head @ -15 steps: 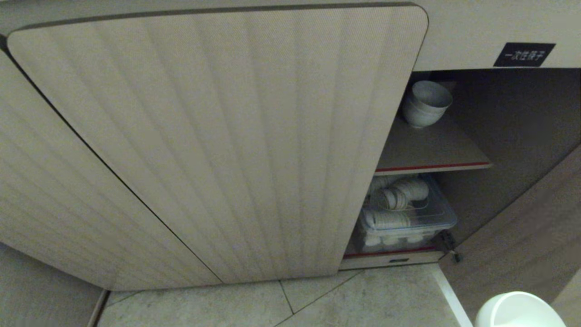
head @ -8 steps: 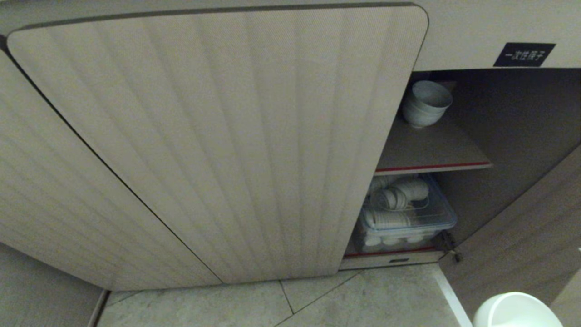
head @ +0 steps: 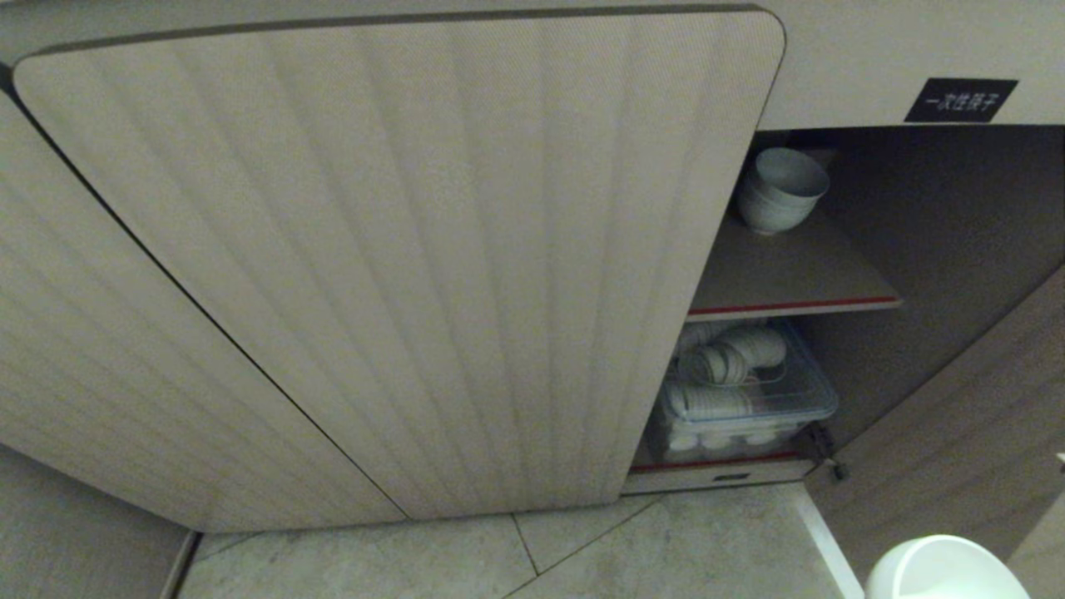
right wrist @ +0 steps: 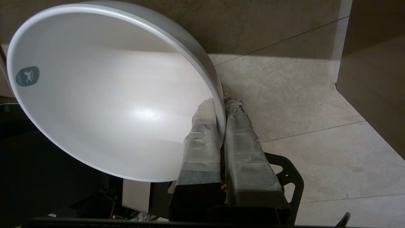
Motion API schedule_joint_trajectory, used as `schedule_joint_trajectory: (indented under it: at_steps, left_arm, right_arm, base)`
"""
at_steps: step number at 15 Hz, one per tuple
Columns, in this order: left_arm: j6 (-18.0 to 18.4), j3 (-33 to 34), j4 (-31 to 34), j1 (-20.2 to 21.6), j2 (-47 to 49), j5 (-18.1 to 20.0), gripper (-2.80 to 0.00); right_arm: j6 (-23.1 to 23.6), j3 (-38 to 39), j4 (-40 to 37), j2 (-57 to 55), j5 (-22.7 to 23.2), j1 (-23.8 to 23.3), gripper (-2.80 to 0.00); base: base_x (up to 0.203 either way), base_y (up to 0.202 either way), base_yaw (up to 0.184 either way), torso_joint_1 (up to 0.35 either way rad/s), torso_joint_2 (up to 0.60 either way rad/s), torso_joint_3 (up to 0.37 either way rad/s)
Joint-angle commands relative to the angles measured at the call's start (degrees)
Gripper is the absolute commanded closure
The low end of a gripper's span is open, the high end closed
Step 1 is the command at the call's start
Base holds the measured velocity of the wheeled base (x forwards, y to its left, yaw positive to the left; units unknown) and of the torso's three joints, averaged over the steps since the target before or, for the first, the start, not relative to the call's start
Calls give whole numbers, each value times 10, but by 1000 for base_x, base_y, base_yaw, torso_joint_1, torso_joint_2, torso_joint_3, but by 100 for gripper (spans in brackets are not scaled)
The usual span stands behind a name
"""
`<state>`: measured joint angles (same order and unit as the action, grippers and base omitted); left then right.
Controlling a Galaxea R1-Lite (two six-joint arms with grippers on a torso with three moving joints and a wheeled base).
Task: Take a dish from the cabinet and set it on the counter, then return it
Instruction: Place it on the table
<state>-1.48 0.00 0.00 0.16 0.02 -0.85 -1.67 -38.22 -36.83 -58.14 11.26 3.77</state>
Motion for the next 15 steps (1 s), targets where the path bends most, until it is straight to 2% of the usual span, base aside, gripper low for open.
schedule_joint_trajectory:
  at_steps: [1, 9, 13, 15]
  left_arm:
    - [0, 0, 0, 0, 0, 0, 0]
    - [0, 0, 0, 0, 0, 0, 0]
    - [0, 0, 0, 0, 0, 0, 0]
    - [0, 0, 0, 0, 0, 0, 0]
  right_arm:
    - [0, -5, -6, -2, 1, 0, 0]
    - [1, -14, -35, 2, 0, 8, 0]
    - [1, -46, -117, 3, 1, 18, 0]
    - [1, -60, -151, 3, 2, 20, 0]
  base:
    - [0, 0, 0, 0, 0, 0]
    - [0, 0, 0, 5, -16, -12]
    - [0, 0, 0, 67, -240, -265]
    - [0, 0, 0, 189, -598, -292]
